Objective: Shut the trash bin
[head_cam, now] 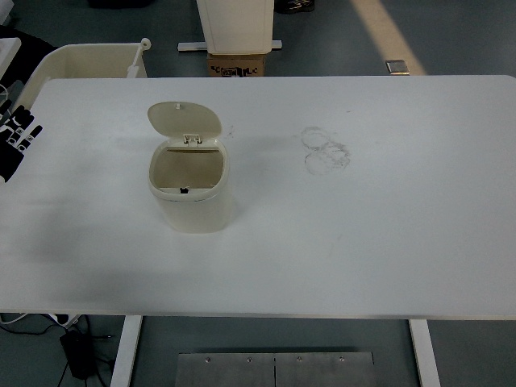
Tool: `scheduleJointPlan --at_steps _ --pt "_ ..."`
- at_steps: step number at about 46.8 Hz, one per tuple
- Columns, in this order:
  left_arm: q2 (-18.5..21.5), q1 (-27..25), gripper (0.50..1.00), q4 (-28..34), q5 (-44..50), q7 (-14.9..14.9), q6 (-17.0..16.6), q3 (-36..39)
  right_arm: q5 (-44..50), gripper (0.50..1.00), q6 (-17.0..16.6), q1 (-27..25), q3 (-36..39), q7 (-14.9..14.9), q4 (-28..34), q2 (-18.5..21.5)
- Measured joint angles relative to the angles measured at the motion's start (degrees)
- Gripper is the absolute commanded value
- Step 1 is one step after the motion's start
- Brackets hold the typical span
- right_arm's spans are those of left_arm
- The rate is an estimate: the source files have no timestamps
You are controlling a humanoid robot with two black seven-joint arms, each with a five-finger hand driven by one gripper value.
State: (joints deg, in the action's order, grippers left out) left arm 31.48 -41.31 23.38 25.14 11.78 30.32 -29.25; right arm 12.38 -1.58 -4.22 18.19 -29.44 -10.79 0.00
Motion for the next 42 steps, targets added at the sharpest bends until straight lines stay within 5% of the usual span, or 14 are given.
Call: scheduleJointPlan --at_steps 42 --pt "-0.28 0.49 1.000 0.00 0.00 0.09 0.05 0.04 0.02 0.991 0.01 0.00 0.00 0.00 0.00 0.00"
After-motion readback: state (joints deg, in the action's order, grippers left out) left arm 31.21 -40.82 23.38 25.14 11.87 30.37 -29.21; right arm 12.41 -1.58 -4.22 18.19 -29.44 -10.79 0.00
